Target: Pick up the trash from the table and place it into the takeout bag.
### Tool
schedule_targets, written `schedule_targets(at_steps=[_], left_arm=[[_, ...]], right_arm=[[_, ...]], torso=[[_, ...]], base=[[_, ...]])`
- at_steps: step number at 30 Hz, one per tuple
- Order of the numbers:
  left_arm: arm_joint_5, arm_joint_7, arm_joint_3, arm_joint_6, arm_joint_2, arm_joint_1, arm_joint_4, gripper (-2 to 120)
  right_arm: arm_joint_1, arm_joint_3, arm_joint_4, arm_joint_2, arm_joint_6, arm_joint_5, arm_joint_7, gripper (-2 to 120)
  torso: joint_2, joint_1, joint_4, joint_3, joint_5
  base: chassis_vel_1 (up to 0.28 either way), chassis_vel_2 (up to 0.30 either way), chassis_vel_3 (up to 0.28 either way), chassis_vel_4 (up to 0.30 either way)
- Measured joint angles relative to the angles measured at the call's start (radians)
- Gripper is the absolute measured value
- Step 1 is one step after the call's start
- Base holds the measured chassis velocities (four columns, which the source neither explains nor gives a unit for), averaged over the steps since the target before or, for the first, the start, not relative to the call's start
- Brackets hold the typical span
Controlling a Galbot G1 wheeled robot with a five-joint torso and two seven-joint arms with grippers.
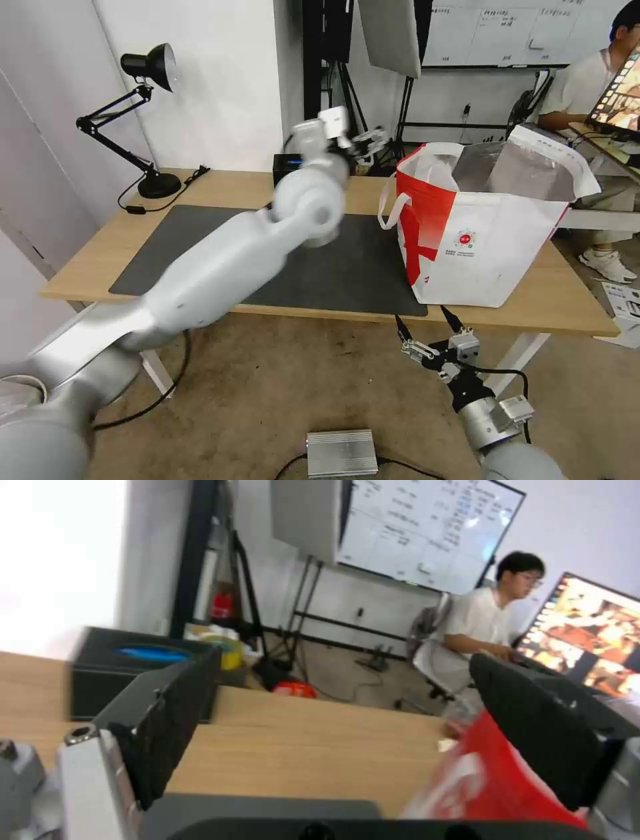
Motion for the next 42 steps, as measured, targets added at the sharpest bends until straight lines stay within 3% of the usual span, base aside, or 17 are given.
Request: schedule_targets(at_steps=[5,9,12,13,16,20,31,37,42], left_arm=[[0.054,0.086,-0.104,-0.006,0.137,0.122,-0.079,100],[0.083,0.147,-0.173,-0.011,0.204,0.213,-0.124,100],[0.132,0.238,-0.289,-0.017,0.282,0.369,-0.184,100],[0.132,0.238,-0.289,-0.017,0.282,0.369,-0.184,100],[0.171,0.307,-0.418,-0.027,0.346,0.529,-0.245,100],[0.228,0.361,-0.512,-0.05,0.377,0.674,-0.287,100],[0.375,0.425,-0.622,-0.148,0.346,0.865,-0.303,100],[0.467,0.461,-0.743,-0.193,0.274,1.05,-0.296,100],[0.524,0.501,-0.787,-0.239,0.216,1.165,-0.281,100]], right_arm=[[0.0,0.0,0.0,0.0,0.0,0.0,0.0,100],[0.0,0.0,0.0,0.0,0.0,0.0,0.0,100],[0.0,0.0,0.0,0.0,0.0,0.0,0.0,100],[0.0,0.0,0.0,0.0,0.0,0.0,0.0,100],[0.0,0.0,0.0,0.0,0.0,0.0,0.0,100],[0.0,0.0,0.0,0.0,0.0,0.0,0.0,100],[0.0,0.0,0.0,0.0,0.0,0.0,0.0,100],[0.0,0.0,0.0,0.0,0.0,0.0,0.0,100],[0.0,0.0,0.0,0.0,0.0,0.0,0.0,100]], torso=[[0.0,0.0,0.0,0.0,0.0],[0.0,0.0,-0.0001,0.0,0.0004],[0.0,0.0,-0.0004,0.0,0.0002],[0.0,0.0,-0.0004,0.0,0.0002],[0.0,0.0,0.0004,0.0,0.0005],[0.0,0.0,0.0003,0.0,0.0003],[0.0,0.0,-0.0002,0.0,0.0006],[0.0,0.0,-0.0002,0.0,0.0007],[0.0,0.0,-0.0001,0.0,0.0006]], base=[[0.0,0.0,0.0,0.0],[0.0,0.0,0.0,0.0],[0.0,0.0,0.0,0.0],[0.0,0.0,0.0,0.0],[0.0,0.0,0.0,0.0],[0.0,0.0,0.0,0.0],[0.0,0.0,0.0,0.0],[0.0,0.0,0.0,0.0],[0.0,0.0,0.0,0.0]])
